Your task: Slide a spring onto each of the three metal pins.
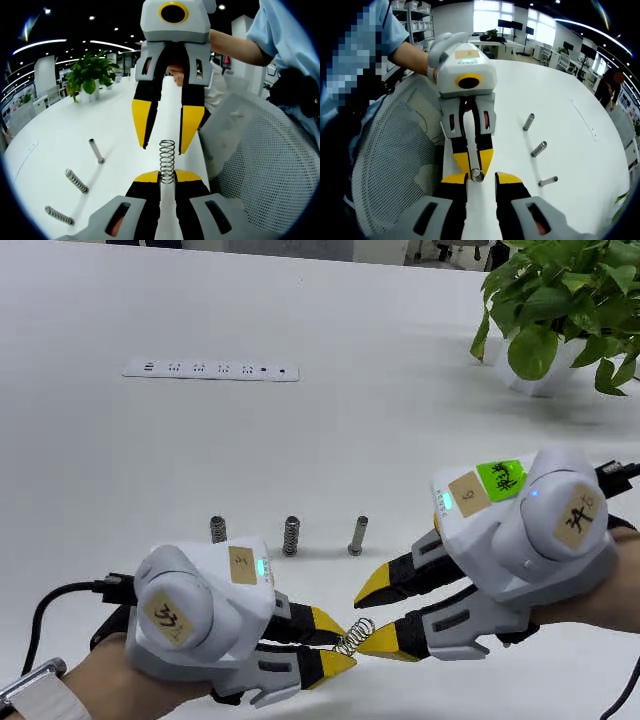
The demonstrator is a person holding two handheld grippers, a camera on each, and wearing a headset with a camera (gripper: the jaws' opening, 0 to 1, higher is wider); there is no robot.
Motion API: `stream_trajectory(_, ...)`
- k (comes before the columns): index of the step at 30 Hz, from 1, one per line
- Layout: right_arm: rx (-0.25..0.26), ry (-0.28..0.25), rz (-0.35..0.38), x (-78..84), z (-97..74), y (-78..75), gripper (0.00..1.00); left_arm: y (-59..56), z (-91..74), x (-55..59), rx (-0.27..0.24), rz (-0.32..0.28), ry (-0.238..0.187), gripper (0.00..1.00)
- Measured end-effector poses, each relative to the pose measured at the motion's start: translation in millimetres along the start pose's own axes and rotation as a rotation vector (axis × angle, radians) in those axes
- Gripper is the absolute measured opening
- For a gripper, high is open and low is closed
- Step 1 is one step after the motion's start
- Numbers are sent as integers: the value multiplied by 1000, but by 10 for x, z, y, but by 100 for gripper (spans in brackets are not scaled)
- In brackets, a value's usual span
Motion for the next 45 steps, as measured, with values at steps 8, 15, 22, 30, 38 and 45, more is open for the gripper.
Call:
stream_trajectory(8, -65, 83, 0, 41, 36, 21, 21, -17, 28, -28, 5, 8, -5, 9)
stream_trajectory(15, -96, 110, 8, 68, 90, 12, 17, -23, 55, -59, 5, 7, -19, 9)
stream_trajectory(22, -115, 119, 19, 82, 106, 39, 14, -19, 69, -73, 6, 5, -24, 9)
stream_trajectory(30, -130, 132, 10, 104, 129, 55, 14, -32, 88, -78, 18, 14, -20, 9)
stream_trajectory(38, -142, 148, 12, 119, 141, 71, 13, -52, 105, -69, 28, 33, -8, 9)
stream_trajectory(45, -140, 175, 6, 150, 141, 69, 12, -57, 109, -69, 29, 26, -8, 9)
Point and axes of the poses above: the centre of the closed fingertips' face, and the gripper's own axes: z roughly forward along the fingers, y roughly to its left, x roughly out of its underside, the point moved 3 cm from there along -z, roughly backward along the fingers, and after that the axes turned 4 degrees about -y, right-handed, at the moved point
